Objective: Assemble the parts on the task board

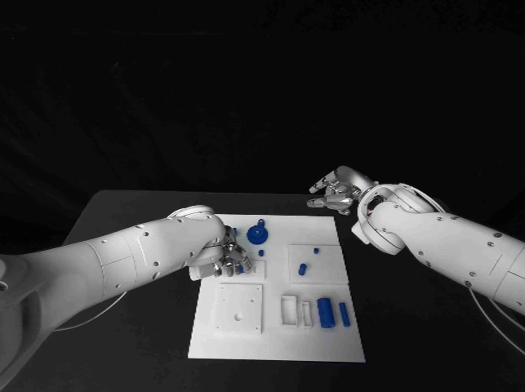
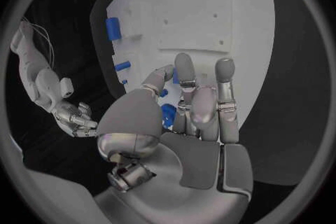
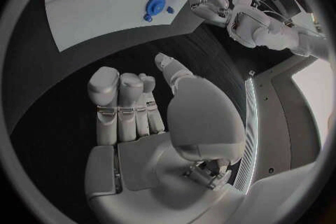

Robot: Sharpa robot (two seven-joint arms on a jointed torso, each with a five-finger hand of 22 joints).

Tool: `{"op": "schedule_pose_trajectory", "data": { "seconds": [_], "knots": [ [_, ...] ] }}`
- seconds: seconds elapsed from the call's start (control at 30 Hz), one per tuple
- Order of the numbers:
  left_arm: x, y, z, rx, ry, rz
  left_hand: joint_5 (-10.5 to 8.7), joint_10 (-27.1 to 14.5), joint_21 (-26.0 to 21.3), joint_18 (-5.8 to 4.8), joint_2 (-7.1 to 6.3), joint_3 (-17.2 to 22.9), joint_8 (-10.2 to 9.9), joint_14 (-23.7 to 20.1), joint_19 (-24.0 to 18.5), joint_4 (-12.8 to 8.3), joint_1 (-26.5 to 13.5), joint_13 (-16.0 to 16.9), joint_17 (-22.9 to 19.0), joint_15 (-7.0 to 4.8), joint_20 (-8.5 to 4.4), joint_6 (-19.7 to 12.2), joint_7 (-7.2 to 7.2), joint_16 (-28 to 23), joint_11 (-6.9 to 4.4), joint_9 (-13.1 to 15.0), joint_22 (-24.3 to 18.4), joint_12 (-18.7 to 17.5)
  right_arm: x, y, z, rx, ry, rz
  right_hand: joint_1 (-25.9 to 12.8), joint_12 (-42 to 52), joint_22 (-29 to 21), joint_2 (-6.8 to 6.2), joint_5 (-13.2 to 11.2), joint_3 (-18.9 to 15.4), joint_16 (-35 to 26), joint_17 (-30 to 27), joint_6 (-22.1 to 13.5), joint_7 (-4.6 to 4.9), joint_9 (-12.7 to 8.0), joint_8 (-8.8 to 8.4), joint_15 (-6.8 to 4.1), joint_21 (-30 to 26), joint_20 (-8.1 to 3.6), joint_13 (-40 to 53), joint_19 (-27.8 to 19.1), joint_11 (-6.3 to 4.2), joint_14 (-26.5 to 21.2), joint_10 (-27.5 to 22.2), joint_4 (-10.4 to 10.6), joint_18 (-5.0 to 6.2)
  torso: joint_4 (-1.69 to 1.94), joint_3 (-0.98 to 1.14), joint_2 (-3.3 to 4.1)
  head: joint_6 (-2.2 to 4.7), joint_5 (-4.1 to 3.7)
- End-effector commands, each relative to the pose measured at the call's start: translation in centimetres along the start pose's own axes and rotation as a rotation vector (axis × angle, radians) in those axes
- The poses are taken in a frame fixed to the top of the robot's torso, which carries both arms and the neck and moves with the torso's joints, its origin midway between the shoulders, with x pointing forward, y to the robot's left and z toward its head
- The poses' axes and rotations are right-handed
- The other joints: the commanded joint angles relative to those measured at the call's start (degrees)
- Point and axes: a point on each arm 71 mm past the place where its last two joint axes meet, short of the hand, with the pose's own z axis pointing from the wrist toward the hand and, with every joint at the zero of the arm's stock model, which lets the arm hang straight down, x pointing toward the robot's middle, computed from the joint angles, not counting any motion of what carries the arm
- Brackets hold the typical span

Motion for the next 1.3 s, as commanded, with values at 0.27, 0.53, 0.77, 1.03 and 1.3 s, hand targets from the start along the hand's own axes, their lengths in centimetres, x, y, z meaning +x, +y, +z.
{"op": "schedule_pose_trajectory", "data": {
  "seconds": [0.27,0.53,0.77,1.03,1.3],
  "knots": [
    [0.19,-0.56,0.22,-0.007,0.032,0.011,-0.35,1.5,-0.2,0.27,2.26,0.6,0.3,0.1,-0.1,-1.0,1.8,-0.1,0.1,-0.43,0.09,10.2,-7.62,0.3,-1.8,0.1,1.0,0.1,0.21,0.19,0.02,-0.007,0.012,-0.003,-0.4,-0.2,6.3,0.24,0.0,0.4,-0.4,0.1,0.3,-0.06,0.0,-0.28,0.21,-0.3,0.1,0.0,2.0,-0.12,-0.1,-0.3,0.0,0.35,0.01,-0.06,-0.01,0.18,-0.01],
    [0.13,-0.75,0.41,-0.016,0.031,0.013,-1.25,1.5,-0.2,0.26,2.42,0.4,0.3,0.1,-0.1,-0.7,1.8,-0.2,0.1,-0.41,0.11,10.0,-7.63,0.2,-1.83,0.2,1.0,0.0,0.26,0.27,0.04,-0.009,0.013,-0.002,-0.4,-0.2,6.3,0.24,0.0,0.4,-0.4,0.1,0.3,-0.06,0.0,-0.28,0.21,-0.3,0.1,0.0,2.0,-0.12,-0.1,-0.3,0.0,0.35,0.02,-0.09,0.02,0.18,-0.14],
    [0.1,-0.95,0.52,-0.019,0.032,0.016,-1.3,1.5,-0.4,0.25,1.88,-0.2,0.3,0.0,-0.1,-0.3,1.4,-0.2,-0.1,-0.39,0.15,10.0,-7.61,0.0,-1.72,0.3,1.0,-0.1,0.29,0.34,0.03,-0.01,0.014,-0.002,-0.4,-0.2,6.3,0.24,0.0,0.4,-0.4,0.1,0.3,-0.06,0.0,-0.28,0.21,-0.3,0.1,0.0,2.0,-0.12,-0.1,-0.3,0.0,0.35,0.04,-0.08,-0.03,0.1,-0.26],
    [0.2,-1.12,0.7,-0.024,0.042,0.023,-1.96,1.5,-0.6,0.22,1.24,-0.8,0.2,0.0,-0.2,0.4,1.8,-0.2,-0.2,-0.33,0.23,10.0,-7.62,-0.2,-1.66,0.2,1.0,-0.2,0.32,0.41,0.02,-0.012,0.014,-0.001,-0.4,-0.2,6.3,0.24,0.0,0.4,-0.4,0.1,0.3,-0.06,0.0,-0.28,0.21,-0.3,0.1,0.0,2.0,-0.12,-0.1,-0.3,0.0,0.35,0.02,-0.06,0.0,0.14,-0.27],
    [0.24,-1.17,0.83,-0.03,0.046,0.026,-1.95,1.5,-0.7,0.23,1.15,-0.6,0.2,0.0,-0.1,0.5,2.6,-0.2,-0.1,-0.3,0.25,10.0,-7.6,-0.2,-1.65,0.1,1.0,-0.2,0.32,0.42,0.02,-0.012,0.014,-0.001,-0.4,-0.2,6.3,0.24,0.0,0.4,-0.4,0.1,0.3,-0.06,0.0,-0.28,0.21,-0.3,0.1,0.0,2.0,-0.12,-0.1,-0.3,0.0,0.35,0.05,-0.06,-0.05,0.14,-0.28]
  ]
}}
